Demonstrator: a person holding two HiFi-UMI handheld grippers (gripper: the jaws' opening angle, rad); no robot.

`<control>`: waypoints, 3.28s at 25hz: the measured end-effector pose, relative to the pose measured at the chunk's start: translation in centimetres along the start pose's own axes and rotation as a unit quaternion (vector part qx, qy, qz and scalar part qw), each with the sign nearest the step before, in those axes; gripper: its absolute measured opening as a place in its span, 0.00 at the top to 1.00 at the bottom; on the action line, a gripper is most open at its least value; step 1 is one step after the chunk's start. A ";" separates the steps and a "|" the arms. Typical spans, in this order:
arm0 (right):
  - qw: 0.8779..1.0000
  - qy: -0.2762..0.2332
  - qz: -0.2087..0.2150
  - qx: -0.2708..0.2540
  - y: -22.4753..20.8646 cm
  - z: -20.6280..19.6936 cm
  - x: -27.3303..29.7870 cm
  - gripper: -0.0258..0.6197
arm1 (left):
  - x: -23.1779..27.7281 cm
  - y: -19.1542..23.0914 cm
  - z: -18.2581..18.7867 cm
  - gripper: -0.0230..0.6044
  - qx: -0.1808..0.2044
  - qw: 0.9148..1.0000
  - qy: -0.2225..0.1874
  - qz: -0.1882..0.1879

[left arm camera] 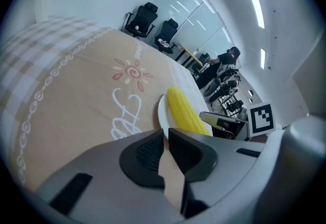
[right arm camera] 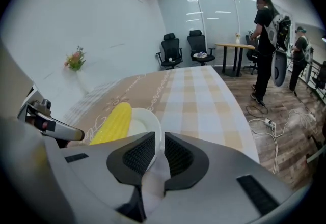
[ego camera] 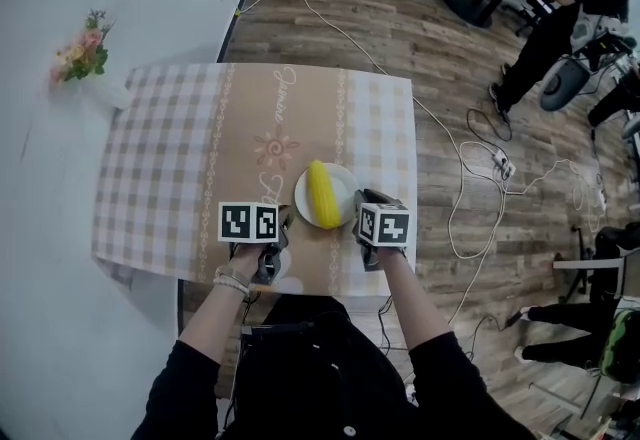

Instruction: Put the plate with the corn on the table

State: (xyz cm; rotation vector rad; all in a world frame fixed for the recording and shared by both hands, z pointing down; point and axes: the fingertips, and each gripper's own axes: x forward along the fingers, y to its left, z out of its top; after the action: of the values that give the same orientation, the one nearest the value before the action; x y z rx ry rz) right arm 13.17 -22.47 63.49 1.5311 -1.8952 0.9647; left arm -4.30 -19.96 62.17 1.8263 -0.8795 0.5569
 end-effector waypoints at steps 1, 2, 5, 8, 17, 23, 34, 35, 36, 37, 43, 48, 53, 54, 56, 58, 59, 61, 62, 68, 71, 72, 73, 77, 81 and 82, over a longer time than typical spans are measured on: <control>1.000 -0.010 -0.005 -0.007 -0.1 0.3 -0.3 0.84 | -0.3 -0.3 0.5 0.90 0.006 1.000 -0.013 -0.003; 1.000 -0.018 -0.007 -0.015 0.0 0.7 -0.7 0.85 | -0.6 -0.7 1.0 0.91 0.012 1.000 -0.027 -0.007; 0.999 -0.033 -0.002 -0.023 0.5 1.2 -1.8 0.86 | -1.7 -2.1 2.6 0.92 0.035 0.997 -0.063 -0.017; 0.999 -0.051 0.012 -0.011 1.0 1.9 -3.0 0.87 | -2.7 -3.9 3.9 0.92 0.057 0.994 -0.093 -0.030; 0.992 -0.117 0.053 -0.017 3.0 5.5 -8.1 0.88 | -6.2 -9.6 7.1 0.93 0.170 0.968 -0.180 -0.051; 0.983 -0.165 0.051 -0.058 4.2 7.4 -12.0 0.88 | -9.1 -11.7 8.4 0.93 0.217 0.950 -0.218 -0.041; 0.965 -0.231 0.044 -0.118 5.7 9.9 -18.8 0.88 | -12.9 -15.6 7.4 0.94 0.281 0.926 -0.248 -0.052; 0.964 -0.236 0.046 -0.115 5.8 10.0 -19.4 0.88 | -13.3 -15.9 7.3 0.94 0.281 0.924 -0.252 -0.053; 0.963 -0.241 0.046 -0.113 5.9 10.1 -20.0 0.88 | -13.7 -16.1 7.2 0.94 0.284 0.923 -0.254 -0.052; 0.962 -0.245 0.046 -0.113 6.0 10.2 -20.6 0.88 | -14.1 -16.4 7.2 0.94 0.289 0.921 -0.256 -0.050; 0.951 -0.272 0.046 -0.137 6.9 11.1 -23.7 0.88 | -15.9 -17.9 6.8 0.94 0.319 0.909 -0.264 -0.044; 0.949 -0.285 0.051 -0.123 6.9 11.4 -25.1 0.89 | -16.8 -19.6 6.5 0.94 0.326 0.904 -0.271 -0.056; 0.949 -0.289 0.050 -0.118 6.7 11.4 -25.9 0.89 | -17.1 -20.9 6.1 0.94 0.336 0.900 -0.269 -0.072; 0.948 -0.290 0.052 -0.117 6.8 11.4 -26.0 0.89 | -17.2 -21.1 6.0 0.94 0.337 0.899 -0.270 -0.073; 0.948 -0.291 0.054 -0.116 6.9 11.3 -26.1 0.89 | -17.3 -21.4 6.0 0.94 0.340 0.897 -0.271 -0.076; 0.948 -0.292 0.055 -0.117 7.1 11.2 -26.2 0.89 | -17.4 -21.8 6.0 0.94 0.341 0.896 -0.273 -0.080; 0.948 -0.292 0.056 -0.116 7.2 11.2 -26.3 0.89 | -17.5 -21.9 6.1 0.94 0.340 0.895 -0.275 -0.082; 0.947 -0.292 0.058 -0.119 7.5 11.3 -26.4 0.89 | -17.6 -22.1 6.1 0.94 0.338 0.895 -0.277 -0.087; 0.947 -0.293 0.058 -0.122 7.6 11.4 -26.4 0.89 | -17.6 -22.2 6.0 0.94 0.338 0.895 -0.277 -0.089; 0.944 -0.297 0.062 -0.128 8.3 11.7 -26.6 0.89 | -17.9 -22.6 6.2 0.94 0.338 0.894 -0.279 -0.093; 0.944 -0.298 0.064 -0.128 8.5 11.8 -26.7 0.89 | -18.1 -23.0 6.2 0.94 0.342 0.892 -0.279 -0.096; 0.944 -0.298 0.065 -0.130 8.6 11.8 -26.7 0.89 | -18.1 -23.2 6.2 0.94 0.343 0.892 -0.280 -0.097; 0.943 -0.298 0.065 -0.131 8.6 11.8 -26.7 0.89 | -18.1 -23.3 6.2 0.94 0.343 0.891 -0.280 -0.098; 0.942 -0.300 0.067 -0.137 9.0 11.7 -26.8 0.89 | -18.0 -23.7 5.9 0.94 0.348 0.889 -0.279 -0.102; 0.942 -0.300 0.067 -0.138 9.1 11.6 -26.9 0.89 | -17.9 -24.0 5.7 0.94 0.352 0.887 -0.278 -0.105; 0.941 -0.300 0.067 -0.138 9.1 11.6 -27.0 0.89 | -17.9 -24.1 5.7 0.94 0.353 0.887 -0.278 -0.106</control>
State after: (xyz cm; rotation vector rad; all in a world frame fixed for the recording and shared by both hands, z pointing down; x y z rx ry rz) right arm 11.04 -14.31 33.96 1.6572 -2.4490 0.2565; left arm 3.06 -13.63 33.23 2.8013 -0.8839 0.2068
